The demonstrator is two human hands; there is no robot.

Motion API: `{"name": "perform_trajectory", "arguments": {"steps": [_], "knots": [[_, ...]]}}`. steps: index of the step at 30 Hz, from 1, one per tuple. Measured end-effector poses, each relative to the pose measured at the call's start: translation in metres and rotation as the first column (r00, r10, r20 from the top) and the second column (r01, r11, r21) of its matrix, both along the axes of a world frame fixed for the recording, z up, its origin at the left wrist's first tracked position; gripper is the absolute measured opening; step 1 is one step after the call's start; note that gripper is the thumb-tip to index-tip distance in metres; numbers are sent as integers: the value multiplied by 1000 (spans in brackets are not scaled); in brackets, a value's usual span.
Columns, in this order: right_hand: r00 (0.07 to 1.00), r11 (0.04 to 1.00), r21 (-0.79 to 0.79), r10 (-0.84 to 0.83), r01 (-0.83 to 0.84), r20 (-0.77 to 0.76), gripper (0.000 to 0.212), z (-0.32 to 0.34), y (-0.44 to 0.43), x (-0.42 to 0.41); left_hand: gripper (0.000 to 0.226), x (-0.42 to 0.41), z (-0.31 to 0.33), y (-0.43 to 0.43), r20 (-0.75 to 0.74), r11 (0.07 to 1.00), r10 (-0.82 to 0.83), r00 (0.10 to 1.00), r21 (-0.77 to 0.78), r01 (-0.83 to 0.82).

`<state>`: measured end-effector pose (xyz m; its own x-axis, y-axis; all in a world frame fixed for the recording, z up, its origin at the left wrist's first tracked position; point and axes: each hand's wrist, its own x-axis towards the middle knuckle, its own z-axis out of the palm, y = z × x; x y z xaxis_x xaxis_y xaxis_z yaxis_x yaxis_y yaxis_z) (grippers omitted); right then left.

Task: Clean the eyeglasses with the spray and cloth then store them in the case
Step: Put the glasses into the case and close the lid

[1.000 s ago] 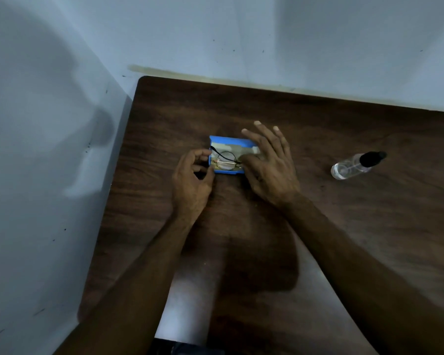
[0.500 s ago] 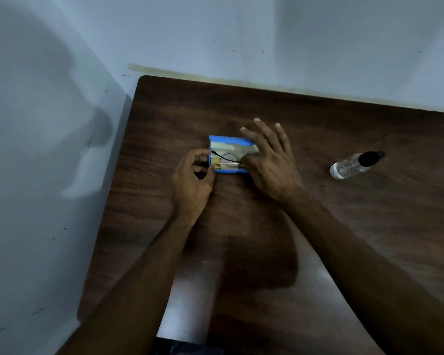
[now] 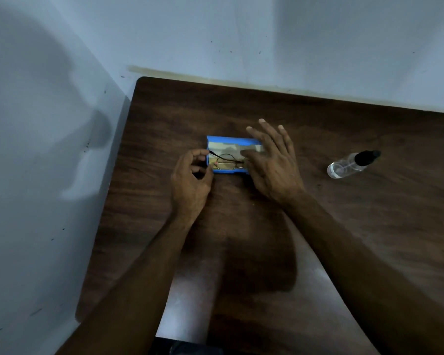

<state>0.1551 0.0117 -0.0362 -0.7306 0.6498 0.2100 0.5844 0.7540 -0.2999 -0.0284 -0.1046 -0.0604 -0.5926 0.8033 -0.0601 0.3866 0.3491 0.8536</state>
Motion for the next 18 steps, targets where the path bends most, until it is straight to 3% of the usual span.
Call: {"name": "perform_trajectory", "arguments": {"steps": [3, 7, 10, 15, 18], "knots": [[950, 987, -68, -161, 148, -266, 24, -1, -4, 8, 41, 0, -1, 0, -5, 1000, -5, 1000, 16, 5], [714, 867, -323, -496, 379, -494, 26, -6, -10, 24, 41, 1, -1, 0, -21, 1000, -9, 1000, 25, 10], [626, 794, -512, -588, 326, -512, 25, -11, -13, 30, 41, 0, -1, 1, -28, 999, -14, 1000, 28, 15], [605, 704, -660, -652, 262, -456, 30, -7, -11, 26, 40, 0, -1, 1, -35, 1000, -17, 999, 24, 18], [638, 701, -644, -654, 307, -407, 32, -1, -4, 23, 41, 1, -1, 1, -28, 1000, 4, 1000, 20, -3]]}}
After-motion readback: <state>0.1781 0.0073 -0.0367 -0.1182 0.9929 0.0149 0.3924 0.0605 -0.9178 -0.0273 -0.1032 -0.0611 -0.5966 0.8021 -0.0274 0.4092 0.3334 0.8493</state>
